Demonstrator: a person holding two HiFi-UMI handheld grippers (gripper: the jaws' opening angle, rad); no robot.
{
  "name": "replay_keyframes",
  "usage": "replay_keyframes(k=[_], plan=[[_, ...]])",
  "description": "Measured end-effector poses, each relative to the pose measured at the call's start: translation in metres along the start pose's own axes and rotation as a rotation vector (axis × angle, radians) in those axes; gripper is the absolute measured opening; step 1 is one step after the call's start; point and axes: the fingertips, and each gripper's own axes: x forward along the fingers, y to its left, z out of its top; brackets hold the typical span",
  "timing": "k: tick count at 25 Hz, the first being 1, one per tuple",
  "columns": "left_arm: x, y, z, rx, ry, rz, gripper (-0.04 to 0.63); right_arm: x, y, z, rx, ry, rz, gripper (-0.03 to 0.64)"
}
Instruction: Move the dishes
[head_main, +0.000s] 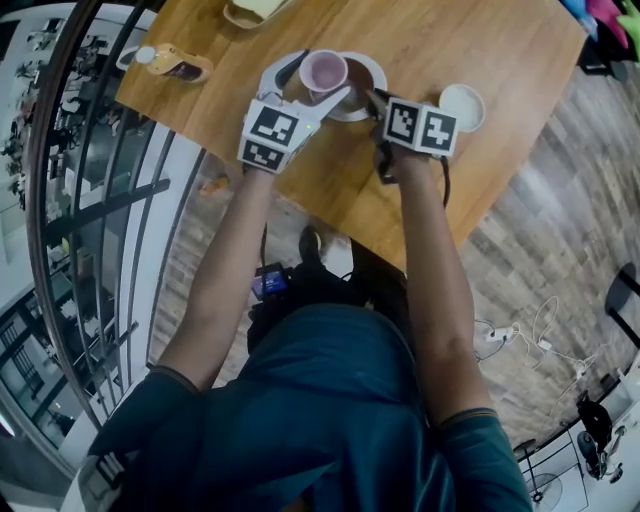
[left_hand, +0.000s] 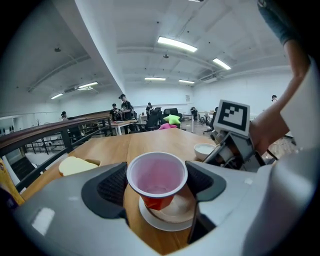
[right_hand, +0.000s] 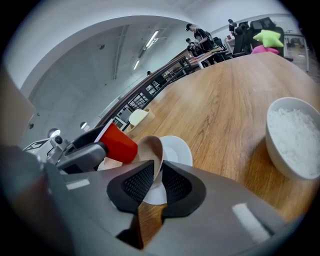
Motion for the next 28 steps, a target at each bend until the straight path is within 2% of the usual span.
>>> replay_keyframes(k=[4,14,19,28], plan=[[-0.013,0.015,0.011,-0.014,-0.036,0.029,0.357,-0.001,-0.003,0.000,0.024,0.023,-0.036,0.025],[-0.054,0.048,0.045,-0.044,-0.132,0.091,0.356,-0.005,-0.005,-0.001,0.067,0.045,-0.087,0.017],[-0.067,0.061,0.047,-0.049,-0.130,0.119,0.356,-0.014,0.000,0.003,0.063,0.035,-0.092,0.017],[-0.075,0.076,0.023,-0.073,-0.091,0.152,0.357,-0.040,0.007,0.015,0.045,-0.002,-0.101,0.017]])
